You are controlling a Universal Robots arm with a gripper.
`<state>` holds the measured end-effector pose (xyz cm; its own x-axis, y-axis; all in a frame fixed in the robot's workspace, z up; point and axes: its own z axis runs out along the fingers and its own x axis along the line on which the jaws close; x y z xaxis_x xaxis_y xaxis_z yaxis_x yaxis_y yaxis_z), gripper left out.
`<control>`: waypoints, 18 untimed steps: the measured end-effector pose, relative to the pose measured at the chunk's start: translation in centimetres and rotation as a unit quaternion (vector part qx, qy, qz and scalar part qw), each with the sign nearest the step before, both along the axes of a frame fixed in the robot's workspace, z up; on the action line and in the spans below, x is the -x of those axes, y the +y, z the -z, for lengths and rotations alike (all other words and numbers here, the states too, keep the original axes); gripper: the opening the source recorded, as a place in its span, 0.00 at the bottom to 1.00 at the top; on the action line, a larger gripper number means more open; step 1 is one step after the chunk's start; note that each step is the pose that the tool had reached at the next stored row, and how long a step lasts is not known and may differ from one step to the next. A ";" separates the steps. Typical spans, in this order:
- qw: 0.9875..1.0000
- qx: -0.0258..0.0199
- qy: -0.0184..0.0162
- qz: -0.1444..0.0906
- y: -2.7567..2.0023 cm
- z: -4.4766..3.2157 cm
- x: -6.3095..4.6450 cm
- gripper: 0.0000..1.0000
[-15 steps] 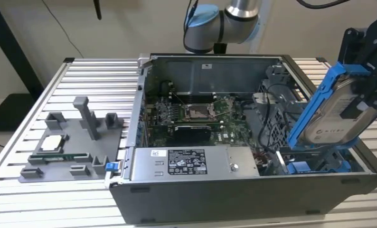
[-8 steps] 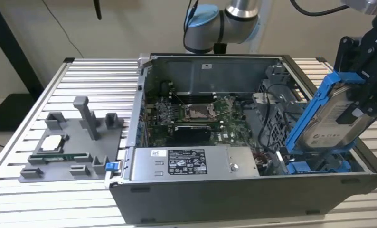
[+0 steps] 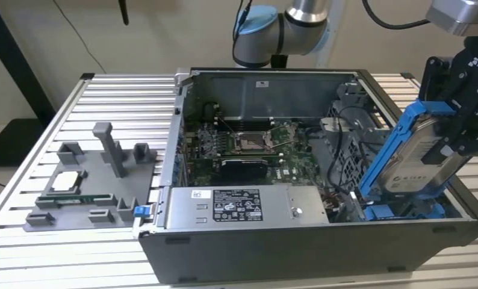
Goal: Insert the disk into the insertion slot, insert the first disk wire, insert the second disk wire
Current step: 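Insert the disk into the insertion slot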
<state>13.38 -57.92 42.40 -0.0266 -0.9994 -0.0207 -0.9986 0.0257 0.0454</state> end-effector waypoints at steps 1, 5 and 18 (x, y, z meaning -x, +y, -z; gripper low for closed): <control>1.000 0.000 0.000 0.001 0.00 0.14 0.0 0.00; 1.000 0.000 0.002 0.002 0.00 0.71 -0.1 0.00; 1.000 0.000 0.002 0.003 0.34 1.82 -0.4 0.00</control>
<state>13.80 -57.57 40.58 -0.0326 -0.9993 -0.0203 -0.9982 0.0315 0.0502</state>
